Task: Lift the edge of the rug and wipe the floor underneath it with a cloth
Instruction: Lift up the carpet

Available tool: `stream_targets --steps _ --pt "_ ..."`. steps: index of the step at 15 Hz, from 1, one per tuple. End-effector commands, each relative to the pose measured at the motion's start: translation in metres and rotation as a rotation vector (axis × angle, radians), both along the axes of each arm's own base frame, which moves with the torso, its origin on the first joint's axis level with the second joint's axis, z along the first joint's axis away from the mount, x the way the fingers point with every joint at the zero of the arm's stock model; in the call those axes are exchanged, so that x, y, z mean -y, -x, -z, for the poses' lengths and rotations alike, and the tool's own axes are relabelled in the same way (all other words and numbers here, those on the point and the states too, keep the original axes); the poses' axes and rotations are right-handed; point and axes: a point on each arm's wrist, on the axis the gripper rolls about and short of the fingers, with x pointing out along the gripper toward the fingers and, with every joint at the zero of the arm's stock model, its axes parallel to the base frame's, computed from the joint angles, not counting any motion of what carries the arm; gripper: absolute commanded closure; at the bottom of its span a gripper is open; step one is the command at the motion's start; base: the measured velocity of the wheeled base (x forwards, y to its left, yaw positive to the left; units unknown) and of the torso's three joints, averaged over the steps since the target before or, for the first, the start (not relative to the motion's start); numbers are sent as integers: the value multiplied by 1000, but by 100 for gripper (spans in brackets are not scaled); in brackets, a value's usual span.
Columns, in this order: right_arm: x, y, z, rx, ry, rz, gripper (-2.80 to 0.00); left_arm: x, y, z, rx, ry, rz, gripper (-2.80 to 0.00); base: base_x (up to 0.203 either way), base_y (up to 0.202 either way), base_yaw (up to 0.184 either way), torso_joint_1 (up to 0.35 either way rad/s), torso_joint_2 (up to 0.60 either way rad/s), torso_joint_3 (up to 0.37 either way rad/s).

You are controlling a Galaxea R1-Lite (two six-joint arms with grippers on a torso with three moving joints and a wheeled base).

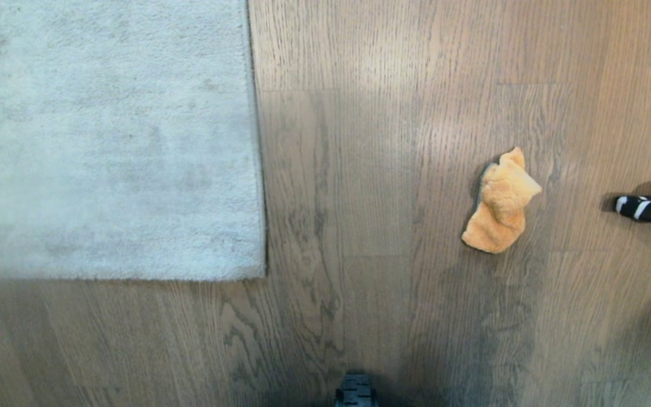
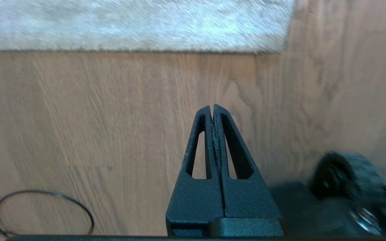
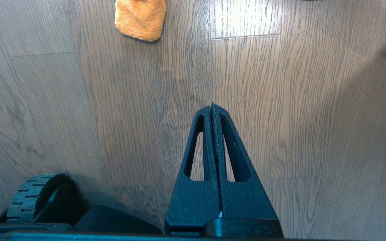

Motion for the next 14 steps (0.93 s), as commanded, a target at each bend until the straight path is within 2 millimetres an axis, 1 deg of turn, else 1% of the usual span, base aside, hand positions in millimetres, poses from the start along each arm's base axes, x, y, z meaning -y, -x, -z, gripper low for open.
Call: stream_targets --steps 1,2,3,6,8,11,13,14 --pt "0 0 0 1 0 0 0 1 6 -17 -97 6 45 0 0 0 0 0 0 0" --pt "0 0 0 1 0 0 0 2 5 -21 -124 12 77 0 0 0 0 0 0 0" --pt "0 0 0 1 0 0 0 2 1 -26 -166 18 110 0 0 0 0 0 0 0" --pt "0 0 0 1 0 0 0 4 -17 -41 -285 36 179 0 0 0 0 0 0 0" --pt "0 0 0 1 0 0 0 5 -31 -47 -367 55 237 0 0 0 0 0 0 0" --pt "0 0 0 1 0 0 0 7 -65 -52 -494 78 300 0 0 0 0 0 0 0" --pt "0 0 0 1 0 0 0 12 -93 -55 -531 63 359 0 0 0 0 0 0 0" --pt "0 0 0 1 0 0 0 16 -107 -53 -546 35 386 0 0 0 0 0 0 0"
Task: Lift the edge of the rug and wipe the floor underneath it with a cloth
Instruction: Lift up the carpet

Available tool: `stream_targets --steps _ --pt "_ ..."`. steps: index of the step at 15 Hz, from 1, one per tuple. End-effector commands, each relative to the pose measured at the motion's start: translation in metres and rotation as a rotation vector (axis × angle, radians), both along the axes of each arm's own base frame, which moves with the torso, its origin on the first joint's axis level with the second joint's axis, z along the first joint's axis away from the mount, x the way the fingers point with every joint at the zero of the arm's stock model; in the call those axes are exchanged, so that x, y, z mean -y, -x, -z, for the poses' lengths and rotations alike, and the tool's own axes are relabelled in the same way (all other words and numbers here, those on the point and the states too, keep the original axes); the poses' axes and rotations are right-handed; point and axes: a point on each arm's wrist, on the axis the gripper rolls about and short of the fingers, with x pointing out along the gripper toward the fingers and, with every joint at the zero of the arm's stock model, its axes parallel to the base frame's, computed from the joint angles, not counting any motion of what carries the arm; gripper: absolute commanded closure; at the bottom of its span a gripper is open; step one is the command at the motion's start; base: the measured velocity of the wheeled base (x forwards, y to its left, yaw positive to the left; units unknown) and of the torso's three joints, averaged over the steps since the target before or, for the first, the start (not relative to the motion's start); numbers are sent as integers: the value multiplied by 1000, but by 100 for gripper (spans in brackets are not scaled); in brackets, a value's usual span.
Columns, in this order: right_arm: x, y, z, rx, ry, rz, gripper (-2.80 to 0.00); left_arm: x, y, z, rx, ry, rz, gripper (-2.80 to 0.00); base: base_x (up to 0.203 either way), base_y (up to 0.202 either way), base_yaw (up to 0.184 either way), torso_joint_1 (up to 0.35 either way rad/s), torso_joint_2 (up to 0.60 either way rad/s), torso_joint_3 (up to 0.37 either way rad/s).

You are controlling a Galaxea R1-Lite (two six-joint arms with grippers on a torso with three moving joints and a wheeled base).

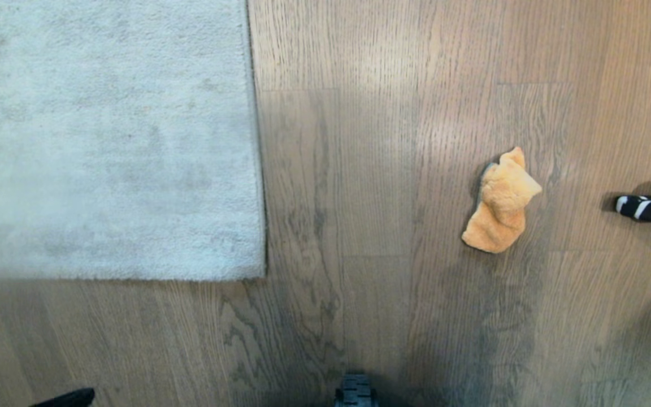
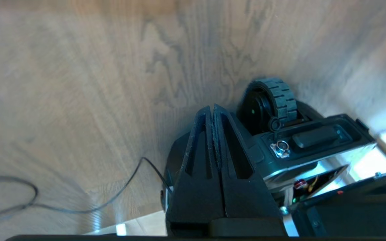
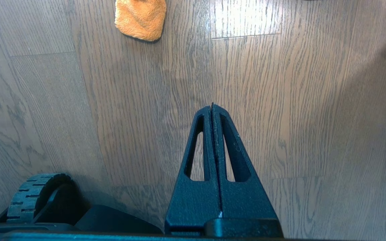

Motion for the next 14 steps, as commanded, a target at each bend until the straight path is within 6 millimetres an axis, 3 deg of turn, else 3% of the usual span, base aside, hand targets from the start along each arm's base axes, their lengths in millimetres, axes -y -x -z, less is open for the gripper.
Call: stream_targets --steps 1,7,10,13,14 --pt "0 0 0 1 0 1 0 9 -43 11 -117 -67 64 0 0 0 0 0 0 0" --pt "0 0 0 1 0 1 0 40 -91 31 -149 -206 169 0 0 0 0 0 0 0" --pt "0 0 0 1 0 1 0 52 -116 37 -98 -272 69 0 0 0 0 0 0 0" --pt "0 0 0 1 0 0 0 60 -126 42 -93 -292 8 0 0 0 0 0 0 0" --pt "0 0 0 1 0 1 0 64 -126 43 -90 -299 8 -50 0 0 0 0 0 0"
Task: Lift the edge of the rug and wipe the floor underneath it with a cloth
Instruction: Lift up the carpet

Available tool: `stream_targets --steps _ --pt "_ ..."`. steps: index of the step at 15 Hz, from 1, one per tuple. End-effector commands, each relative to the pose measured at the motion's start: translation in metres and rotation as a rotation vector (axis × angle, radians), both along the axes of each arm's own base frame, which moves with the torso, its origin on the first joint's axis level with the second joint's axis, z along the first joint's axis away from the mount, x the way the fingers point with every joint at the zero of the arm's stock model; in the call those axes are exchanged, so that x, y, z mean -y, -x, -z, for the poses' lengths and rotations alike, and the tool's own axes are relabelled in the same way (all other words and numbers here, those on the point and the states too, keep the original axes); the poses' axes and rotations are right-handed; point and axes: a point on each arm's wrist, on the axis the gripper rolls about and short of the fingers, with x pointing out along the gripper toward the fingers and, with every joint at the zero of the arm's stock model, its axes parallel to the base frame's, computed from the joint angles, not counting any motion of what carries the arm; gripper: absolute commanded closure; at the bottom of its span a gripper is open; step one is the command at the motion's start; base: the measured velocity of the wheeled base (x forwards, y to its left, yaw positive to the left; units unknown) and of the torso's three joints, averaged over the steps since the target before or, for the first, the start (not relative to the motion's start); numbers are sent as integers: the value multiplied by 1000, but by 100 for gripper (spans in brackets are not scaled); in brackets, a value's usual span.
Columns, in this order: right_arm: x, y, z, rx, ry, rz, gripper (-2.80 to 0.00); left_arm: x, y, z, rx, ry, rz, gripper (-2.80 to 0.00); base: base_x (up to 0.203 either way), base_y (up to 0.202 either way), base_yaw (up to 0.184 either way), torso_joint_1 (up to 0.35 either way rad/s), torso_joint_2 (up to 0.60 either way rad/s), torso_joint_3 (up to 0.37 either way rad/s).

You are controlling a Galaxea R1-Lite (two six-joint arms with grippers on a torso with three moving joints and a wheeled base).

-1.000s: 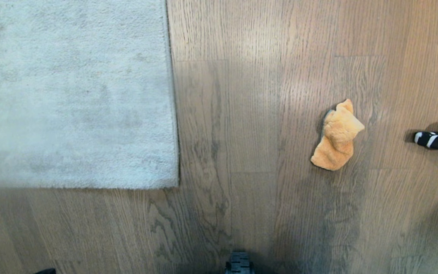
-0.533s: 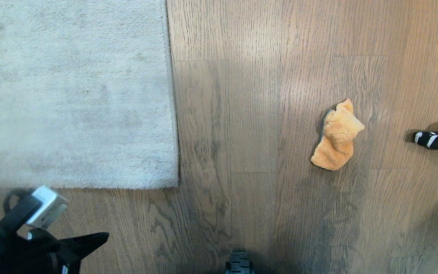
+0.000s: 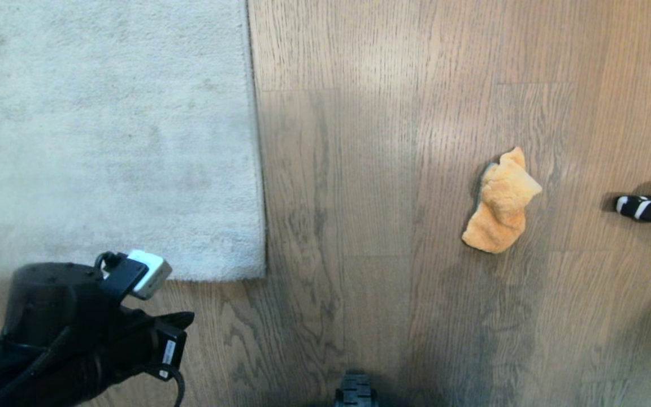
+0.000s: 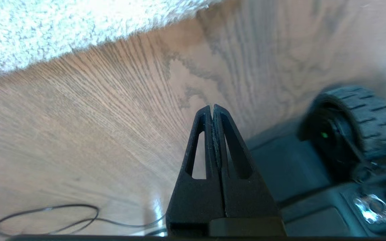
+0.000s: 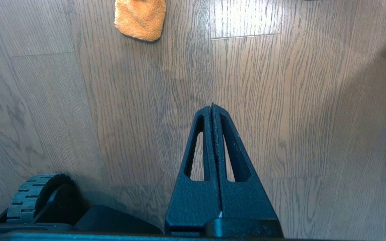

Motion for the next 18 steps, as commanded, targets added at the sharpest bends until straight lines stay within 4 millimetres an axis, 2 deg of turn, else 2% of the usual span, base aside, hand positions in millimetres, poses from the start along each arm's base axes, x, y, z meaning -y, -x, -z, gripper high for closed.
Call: stream_targets --steps 1,4,8,13,18 --pt "0 0 0 1 -1 0 0 12 -6 11 -45 -27 13 -280 0 0 0 0 0 0" --pt "0 0 0 1 -1 -2 0 23 -20 18 -33 -51 -58 -280 0 0 0 0 0 0" --pt "0 0 0 1 -1 0 0 41 -51 25 58 -83 -149 -280 0 0 0 0 0 0" --pt "0 0 0 1 -1 0 0 60 -81 23 112 -105 -201 -280 0 0 0 0 0 0" --pt "0 0 0 1 -1 0 0 72 -90 25 146 -181 -231 -280 0 0 0 0 0 0"
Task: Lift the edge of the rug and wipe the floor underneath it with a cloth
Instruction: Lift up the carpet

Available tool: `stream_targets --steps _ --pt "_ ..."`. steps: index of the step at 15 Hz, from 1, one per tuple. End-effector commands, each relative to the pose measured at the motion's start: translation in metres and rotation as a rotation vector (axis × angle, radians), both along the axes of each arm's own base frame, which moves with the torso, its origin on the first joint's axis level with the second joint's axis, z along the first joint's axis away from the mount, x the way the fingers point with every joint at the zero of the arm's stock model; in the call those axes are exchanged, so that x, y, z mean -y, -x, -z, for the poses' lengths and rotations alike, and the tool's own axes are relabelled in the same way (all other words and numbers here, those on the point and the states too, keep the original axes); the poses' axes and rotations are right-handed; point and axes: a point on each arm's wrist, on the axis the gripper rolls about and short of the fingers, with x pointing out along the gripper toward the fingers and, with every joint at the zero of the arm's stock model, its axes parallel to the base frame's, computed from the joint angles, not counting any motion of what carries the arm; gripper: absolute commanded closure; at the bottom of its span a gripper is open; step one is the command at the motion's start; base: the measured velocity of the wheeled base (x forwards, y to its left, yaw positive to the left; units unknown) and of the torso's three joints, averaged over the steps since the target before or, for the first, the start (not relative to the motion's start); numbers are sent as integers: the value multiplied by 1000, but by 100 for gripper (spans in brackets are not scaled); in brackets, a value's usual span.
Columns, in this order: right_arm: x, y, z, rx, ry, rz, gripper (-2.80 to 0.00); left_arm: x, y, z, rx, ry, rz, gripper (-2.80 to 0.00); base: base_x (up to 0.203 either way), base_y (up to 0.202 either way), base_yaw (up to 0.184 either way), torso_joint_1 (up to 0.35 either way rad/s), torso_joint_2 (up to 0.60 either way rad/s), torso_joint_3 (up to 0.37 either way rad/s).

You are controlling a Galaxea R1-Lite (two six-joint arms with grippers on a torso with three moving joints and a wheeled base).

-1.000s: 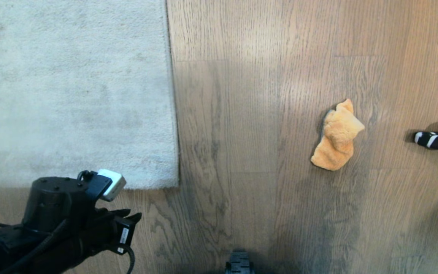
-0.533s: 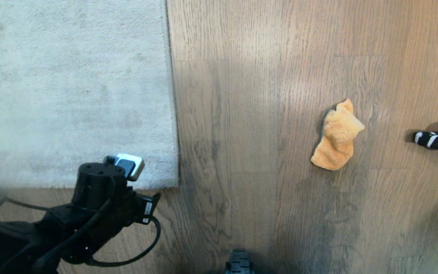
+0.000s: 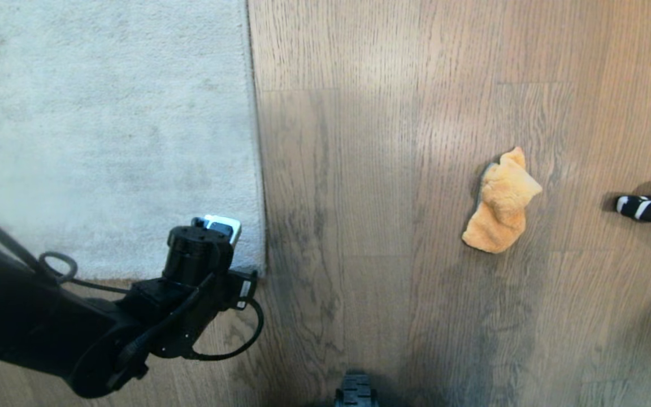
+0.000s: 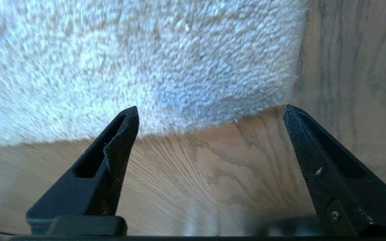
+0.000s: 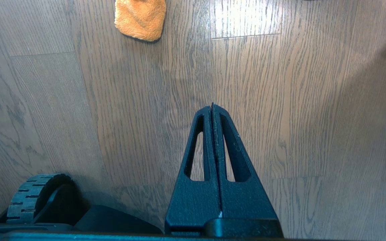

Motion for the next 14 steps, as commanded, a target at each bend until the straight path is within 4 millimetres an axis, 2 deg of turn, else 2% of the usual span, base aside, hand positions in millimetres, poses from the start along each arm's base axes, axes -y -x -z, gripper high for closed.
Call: stream_targets --steps 1,14 --pt "0 0 0 1 0 0 0 8 -6 3 7 -25 -3 -280 0 0 0 0 0 0" --pt "0 0 0 1 0 0 0 15 -9 13 31 -156 -97 -280 0 0 0 0 0 0"
